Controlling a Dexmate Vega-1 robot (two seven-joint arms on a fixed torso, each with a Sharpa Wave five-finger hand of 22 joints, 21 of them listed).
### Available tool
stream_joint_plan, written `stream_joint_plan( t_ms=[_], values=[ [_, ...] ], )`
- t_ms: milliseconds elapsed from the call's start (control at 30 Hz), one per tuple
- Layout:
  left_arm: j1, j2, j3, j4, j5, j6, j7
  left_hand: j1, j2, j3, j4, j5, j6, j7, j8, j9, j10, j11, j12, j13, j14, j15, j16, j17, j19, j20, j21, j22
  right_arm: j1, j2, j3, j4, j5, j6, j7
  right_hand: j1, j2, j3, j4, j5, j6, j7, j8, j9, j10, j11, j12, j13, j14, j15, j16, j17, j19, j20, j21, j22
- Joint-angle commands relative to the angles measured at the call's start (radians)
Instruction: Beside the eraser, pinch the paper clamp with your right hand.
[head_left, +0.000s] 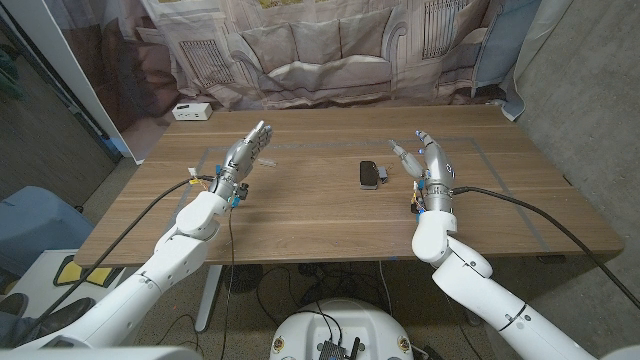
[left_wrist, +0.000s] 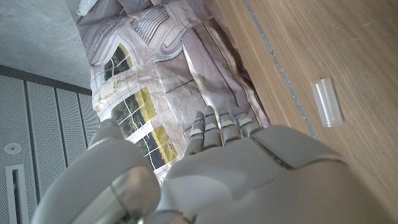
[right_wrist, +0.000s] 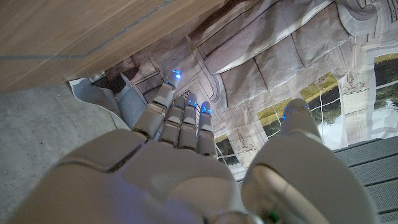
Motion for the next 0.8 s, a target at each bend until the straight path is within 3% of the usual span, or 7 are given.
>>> stream_joint_plan(
  t_ms=[33, 800],
  values=[
    [0.003, -0.002, -0.001, 0.005, -0.004, -0.007, -0.005, 0.008, -0.001, 0.005, -0.007, -0.003, 0.007, -0.002, 0.003, 0.003, 0.004, -0.001, 0.002, 0.000, 0.009, -0.003, -0.002, 0.004, 0.001, 0.012, -0.004, 0.003, 0.028, 0.006, -0.044, -0.028, -0.051, -0.123, 0.010, 0.008, -0.012, -0.002, 0.001, 0.011, 0.016, 0.000, 0.010, 0.005, 0.024, -0.002, 0.006, 0.003, 0.021, -0.007, 0.008, 0.000, 0.022, 0.001, 0.003, 0.001],
    [-0.006, -0.018, 0.005, 0.033, -0.011, -0.022, -0.017, 0.010, 0.000, 0.006, -0.012, -0.004, 0.009, -0.004, 0.000, 0.003, 0.007, -0.005, 0.001, -0.004, 0.011, -0.003, -0.005, 0.005, 0.000, 0.014, -0.014, 0.003, 0.094, 0.017, -0.132, -0.071, -0.117, -0.307, 0.060, 0.024, -0.020, -0.011, 0.012, 0.016, 0.083, 0.001, 0.023, 0.005, 0.102, -0.016, 0.013, -0.002, 0.093, -0.016, 0.023, 0.003, 0.084, 0.002, 0.006, 0.002]
  ],
)
